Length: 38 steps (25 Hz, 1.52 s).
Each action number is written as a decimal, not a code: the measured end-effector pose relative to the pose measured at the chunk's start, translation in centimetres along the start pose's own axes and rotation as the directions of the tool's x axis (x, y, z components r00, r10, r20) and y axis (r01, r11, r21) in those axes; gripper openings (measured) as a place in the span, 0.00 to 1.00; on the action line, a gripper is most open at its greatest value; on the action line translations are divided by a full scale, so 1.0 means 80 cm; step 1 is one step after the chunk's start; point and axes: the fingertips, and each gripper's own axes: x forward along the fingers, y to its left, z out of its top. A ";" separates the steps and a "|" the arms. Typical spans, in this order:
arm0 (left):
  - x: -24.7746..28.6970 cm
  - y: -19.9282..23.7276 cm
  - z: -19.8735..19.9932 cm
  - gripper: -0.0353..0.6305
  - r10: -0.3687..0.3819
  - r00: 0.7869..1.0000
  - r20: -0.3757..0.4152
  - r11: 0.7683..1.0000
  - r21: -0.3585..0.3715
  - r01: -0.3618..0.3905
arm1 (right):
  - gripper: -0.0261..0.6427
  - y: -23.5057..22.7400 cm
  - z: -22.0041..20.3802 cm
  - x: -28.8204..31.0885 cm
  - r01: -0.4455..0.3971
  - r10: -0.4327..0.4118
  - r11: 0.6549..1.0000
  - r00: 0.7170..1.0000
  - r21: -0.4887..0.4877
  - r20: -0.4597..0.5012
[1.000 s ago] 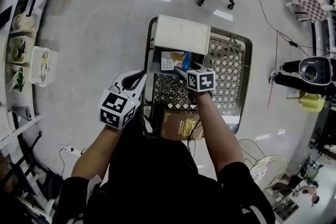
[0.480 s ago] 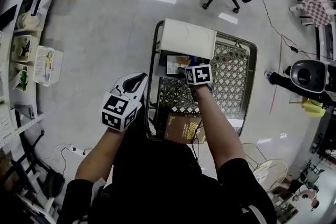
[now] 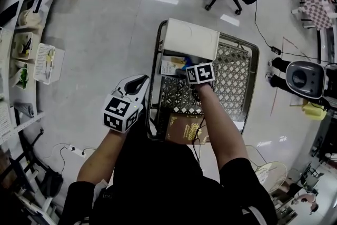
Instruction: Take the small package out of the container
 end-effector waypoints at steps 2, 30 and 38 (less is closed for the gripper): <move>-0.002 0.003 -0.005 0.08 0.004 1.000 0.000 1.000 -0.006 -0.004 | 0.58 -0.006 0.003 0.000 0.007 -0.007 1.000 1.000 0.008 0.004; 0.003 0.014 -0.014 0.08 -0.051 0.998 -0.026 0.999 0.016 0.052 | 0.41 0.009 0.010 -0.018 -0.031 0.012 0.985 0.994 0.172 0.111; 0.007 0.008 -0.005 0.08 -0.036 0.999 -0.009 0.999 0.017 0.037 | 0.40 0.019 0.012 -0.039 -0.111 0.069 0.967 0.980 0.228 0.187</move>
